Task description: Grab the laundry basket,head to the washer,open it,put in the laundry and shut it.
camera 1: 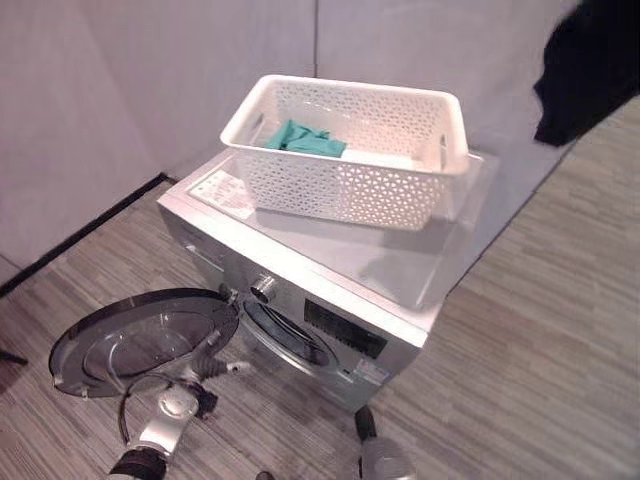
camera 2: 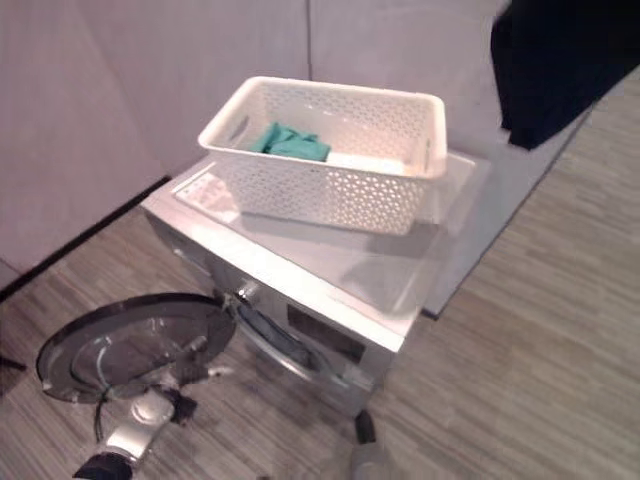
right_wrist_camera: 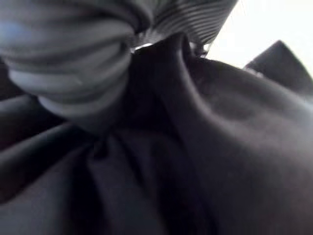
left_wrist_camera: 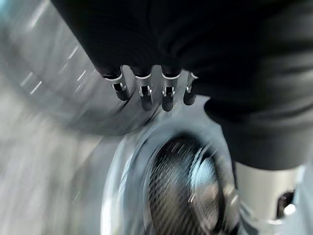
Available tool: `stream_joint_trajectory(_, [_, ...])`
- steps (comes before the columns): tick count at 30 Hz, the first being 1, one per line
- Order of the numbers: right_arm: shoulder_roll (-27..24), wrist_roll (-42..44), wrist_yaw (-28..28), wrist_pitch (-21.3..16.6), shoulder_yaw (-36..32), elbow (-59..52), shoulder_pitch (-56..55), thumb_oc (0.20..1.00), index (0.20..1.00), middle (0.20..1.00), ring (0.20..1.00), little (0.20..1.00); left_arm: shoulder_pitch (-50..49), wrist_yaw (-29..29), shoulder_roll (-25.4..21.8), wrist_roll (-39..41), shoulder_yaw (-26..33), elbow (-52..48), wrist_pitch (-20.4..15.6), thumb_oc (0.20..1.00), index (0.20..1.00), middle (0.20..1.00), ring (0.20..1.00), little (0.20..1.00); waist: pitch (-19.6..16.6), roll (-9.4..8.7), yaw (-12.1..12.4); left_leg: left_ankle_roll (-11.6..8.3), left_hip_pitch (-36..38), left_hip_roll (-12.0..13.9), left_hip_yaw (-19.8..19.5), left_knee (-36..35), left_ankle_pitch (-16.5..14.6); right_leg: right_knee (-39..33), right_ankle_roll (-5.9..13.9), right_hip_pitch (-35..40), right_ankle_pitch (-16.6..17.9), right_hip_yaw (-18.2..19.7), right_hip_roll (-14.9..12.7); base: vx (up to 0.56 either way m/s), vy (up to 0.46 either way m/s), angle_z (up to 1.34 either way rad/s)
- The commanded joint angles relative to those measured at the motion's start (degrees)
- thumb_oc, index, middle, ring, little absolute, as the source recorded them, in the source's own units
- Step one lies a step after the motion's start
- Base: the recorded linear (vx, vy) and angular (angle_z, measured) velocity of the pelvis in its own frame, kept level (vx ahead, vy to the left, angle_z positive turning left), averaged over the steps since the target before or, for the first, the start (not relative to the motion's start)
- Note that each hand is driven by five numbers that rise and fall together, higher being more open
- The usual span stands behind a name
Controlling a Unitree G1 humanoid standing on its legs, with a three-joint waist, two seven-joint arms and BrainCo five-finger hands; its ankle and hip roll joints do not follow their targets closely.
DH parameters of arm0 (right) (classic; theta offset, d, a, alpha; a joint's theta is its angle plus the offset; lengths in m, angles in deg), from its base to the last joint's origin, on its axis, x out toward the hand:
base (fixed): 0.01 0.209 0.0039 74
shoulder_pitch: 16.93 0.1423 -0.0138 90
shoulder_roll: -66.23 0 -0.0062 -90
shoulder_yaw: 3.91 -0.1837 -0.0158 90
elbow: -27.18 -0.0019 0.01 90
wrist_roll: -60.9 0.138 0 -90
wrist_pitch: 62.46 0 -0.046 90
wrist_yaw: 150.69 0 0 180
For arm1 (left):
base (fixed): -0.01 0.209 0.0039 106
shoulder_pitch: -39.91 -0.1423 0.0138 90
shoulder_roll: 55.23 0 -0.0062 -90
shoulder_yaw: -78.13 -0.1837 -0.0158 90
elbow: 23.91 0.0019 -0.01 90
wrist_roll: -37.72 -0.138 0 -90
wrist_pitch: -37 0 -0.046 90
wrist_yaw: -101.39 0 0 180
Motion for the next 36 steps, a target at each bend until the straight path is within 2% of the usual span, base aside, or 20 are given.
stream_joint_trajectory(1, [5.7,-5.5,-0.1,-1.4,-7.8,-5.1,-1.9,0.200,0.200,0.200,0.200,0.200,3.6,-2.7,-5.1,-2.3,0.9,-3.5,-1.6,1.000,1.000,1.000,1.000,1.000,-3.5,-2.02,5.1,2.30,-6.1,0.7,-3.6,9.4,-7.7,21.6,-0.66,1.4,-18.4,-1.9,5.9,-0.11,0.035,-0.57])
stream_joint_trajectory(3, [9.8,-5.2,-0.7,-2.6,-7.3,-7.5,-2.3,0.200,0.200,0.200,0.200,0.200,5.0,-3.4,-5.7,-2.5,1.4,-4.3,-1.8,1.000,1.000,1.000,1.000,1.000,-4.6,-4.69,9.0,1.23,-9.7,1.4,1.7,14.0,-7.7,12.4,-3.24,6.8,-20.8,-4.2,4.9,-0.23,-0.072,-0.95])
stream_joint_trajectory(4, [10.7,-4.1,-0.9,-2.9,-6.9,-7.7,-2.4,0.200,0.200,0.200,0.200,0.200,5.5,-4.0,-5.7,-3.0,1.9,-4.2,-1.9,1.000,1.000,1.000,1.000,1.000,-4.3,-4.98,9.3,0.75,-11.1,2.7,2.5,17.4,-7.9,10.8,-3.82,7.3,-20.7,-2.3,5.9,-0.17,-0.181,-1.36])
stream_joint_trajectory(6, [11.2,-2.8,0.0,-3.9,-6.0,-9.9,-0.7,0.200,0.200,0.200,0.200,0.200,6.4,-4.9,-5.7,-2.2,2.0,-5.1,-2.2,1.000,1.000,1.000,1.000,1.000,-2.0,-5.34,11.4,-4.16,-15.9,6.5,-1.4,28.7,-0.1,9.9,-5.97,7.7,-20.4,0.2,7.6,-0.15,-0.103,-1.26])
stream_joint_trajectory(7, [12.3,-2.9,-0.1,-4.5,-3.1,-10.5,1.9,0.200,0.200,0.200,0.200,0.200,7.1,-5.6,-5.3,-1.6,1.3,-4.6,-2.4,1.000,1.000,1.000,1.000,1.000,-0.9,-5.17,12.6,-5.60,-17.8,6.4,-6.9,31.3,1.1,9.7,-6.56,7.3,-20.0,1.5,8.3,-0.22,0.052,-0.66])
stream_joint_trajectory(9, [13.0,-2.3,-0.5,-5.7,0.8,-9.7,5.0,0.200,0.200,0.200,0.200,0.200,7.4,-6.2,-4.3,-0.8,1.5,-4.4,-2.8,1.000,1.000,1.000,1.000,1.000,-1.4,-4.81,12.2,-5.67,-18.1,7.8,-15.6,28.6,0.3,8.8,-5.37,6.9,-19.3,2.9,7.8,-0.09,0.162,-0.63])
stream_joint_trajectory(11, [13.5,-1.1,0.4,-6.3,2.2,-9.3,5.9,0.200,0.200,0.200,0.200,0.200,6.9,-6.4,-4.6,-0.2,1.4,-5.7,-3.8,1.000,1.000,1.000,1.000,1.000,-2.9,-4.54,11.4,-6.03,-16.4,13.8,-20.4,18.5,4.2,7.9,-3.77,6.4,-18.3,3.3,6.5,0.05,0.271,-0.31])
stream_joint_trajectory(13, [15.0,-0.8,-0.1,-6.9,4.9,-9.0,7.6,0.200,0.200,0.200,0.200,0.200,5.4,-7.0,-5.1,0.6,2.3,-6.7,-4.5,1.000,1.000,1.000,1.000,1.000,-3.8,-3.34,11.9,-6.57,-12.0,15.4,-24.9,8.4,7.0,7.9,-3.02,5.5,-18.5,5.7,6.8,0.07,0.288,0.03])
stream_joint_trajectory(14, [16.1,-0.9,-0.2,-6.9,4.9,-8.9,7.0,0.200,0.200,0.200,0.200,0.200,5.0,-7.3,-4.8,0.1,2.4,-6.6,-4.6,1.000,1.000,1.000,1.000,1.000,-4.3,-2.52,12.0,-7.60,-10.8,14.9,-27.0,6.3,7.0,7.8,-2.71,5.1,-17.9,6.5,6.6,0.14,0.289,-0.46])
stream_joint_trajectory(15, [16.0,-1.2,-0.5,-6.6,3.9,-8.8,5.2,0.200,0.200,0.200,0.200,0.200,5.3,-7.2,-4.0,-0.4,2.4,-6.0,-4.4,1.000,1.000,1.000,1.000,1.000,-5.5,-1.60,10.6,-8.14,-9.2,15.3,-25.4,4.3,4.8,7.8,-2.28,5.6,-18.2,6.2,5.8,0.12,0.316,-0.73])
stream_joint_trajectory(16, [16.1,-1.9,-0.1,-6.1,1.7,-9.7,2.8,0.200,0.200,0.200,0.200,0.200,5.6,-7.4,-3.6,-0.8,1.5,-5.9,-4.6,1.000,1.000,1.000,1.000,1.000,-5.7,-0.91,10.1,-9.08,-9.1,15.4,-23.7,4.5,6.4,7.9,-1.87,6.2,-17.7,5.7,4.9,0.14,0.322,-0.49])
stream_joint_trajectory(18, [17.4,-3.4,-0.9,-5.6,0.6,-12.6,2.2,0.200,0.200,0.200,0.200,0.200,5.7,-7.0,-3.8,-1.2,0.5,-7.3,-4.7,1.000,1.000,1.000,1.000,1.000,-5.3,-0.63,11.0,-9.14,-8.4,11.7,-25.3,5.6,2.2,8.4,-0.79,6.1,-16.8,6.4,2.5,0.06,0.335,0.02])
stream_joint_trajectory(20, [17.9,-4.2,-1.0,-5.2,1.1,-12.7,3.9,0.200,0.200,0.200,0.200,0.200,5.7,-6.9,-3.8,-1.4,0.3,-7.6,-4.9,1.000,1.000,1.000,1.000,1.000,-5.2,-0.51,11.0,-8.44,-7.6,9.8,-25.1,5.4,0.2,8.3,0.20,5.8,-15.5,7.2,0.6,0.00,0.289,-0.25])
stream_joint_trajectory(23, [21.5,-6.6,-0.8,-1.8,8.7,-9.4,15.9,0.200,0.200,0.200,0.200,0.200,4.7,-7.0,-5.0,-0.6,0.5,-8.5,-5.0,1.000,1.000,1.000,1.000,1.000,-4.9,0.40,12.0,-6.15,-4.0,5.7,-17.9,3.8,-3.2,4.8,4.22,2.4,-6.9,9.0,-6.0,-0.10,0.385,-0.89])
stream_joint_trajectory(25, [24.8,-6.0,0.2,-0.9,11.0,-7.5,20.3,0.200,0.200,0.200,0.200,0.200,5.6,-7.2,-5.8,0.1,0.9,-8.2,-4.8,1.000,1.000,1.000,1.000,1.000,-4.3,1.84,13.4,-4.72,-3.2,4.9,-14.5,3.3,-4.0,5.8,3.04,0.3,-7.0,4.3,-7.5,-0.16,0.241,-1.31])
stream_joint_trajectory(27, [27.0,-5.9,0.4,-1.1,13.3,-6.9,24.4,0.200,0.200,0.200,0.200,0.200,5.5,-7.0,-7.4,0.7,1.2,-9.7,-5.2,1.000,1.000,1.000,1.000,1.000,-4.3,2.80,14.5,-3.59,-3.4,4.2,-12.8,2.5,-3.6,9.2,1.39,0.6,-9.7,-2.7,-7.4,-0.17,0.160,-0.85])
stream_joint_trajectory(28, [27.1,-5.9,0.4,-1.1,13.6,-6.7,24.8,0.200,0.200,0.200,0.200,0.200,5.4,-7.0,-7.3,0.8,1.5,-9.8,-5.2,1.000,1.000,1.000,1.000,1.000,-4.2,2.80,14.3,-3.59,-3.5,4.2,-12.8,2.4,-3.2,9.3,1.24,0.5,-9.5,-2.7,-7.4,-0.13,0.126,-0.86])
stream_joint_trajectory(29, [29.2,-6.1,0.2,-0.9,16.0,-5.8,29.4,0.200,0.200,0.200,0.200,0.200,4.3,-6.2,-8.9,3.2,3.3,-13.8,-6.2,1.000,1.000,1.000,1.000,1.000,-4.8,2.59,14.6,-2.68,-3.3,3.2,-12.3,1.3,-2.5,11.4,0.77,1.2,-11.7,-3.7,-5.3,-0.11,0.079,-0.57])
stream_joint_trajectory(31, [30.8,-6.1,0.2,-1.0,17.6,-4.9,32.1,0.200,0.200,0.200,0.200,0.200,3.3,-5.6,-9.8,4.7,4.5,-18.0,-7.4,1.000,1.000,1.000,1.000,1.000,-6.0,2.07,15.5,-2.42,-2.9,2.6,-12.0,0.2,-2.3,10.7,0.76,2.7,-13.7,-3.3,-3.0,-0.05,0.034,-0.44])
stream_joint_trajectory(36, [31.2,-9.0,-1.1,0.0,16.1,-6.7,31.1,0.200,0.200,0.200,0.200,0.200,6.7,-3.2,-9.3,4.1,4.8,-29.1,-6.6,1.000,1.000,1.000,1.000,1.000,-7.6,0.38,16.9,-3.14,-3.5,3.1,-13.0,-0.2,-1.2,6.6,0.36,5.6,-14.2,-1.3,-0.9,0.00,-0.127,-0.21])
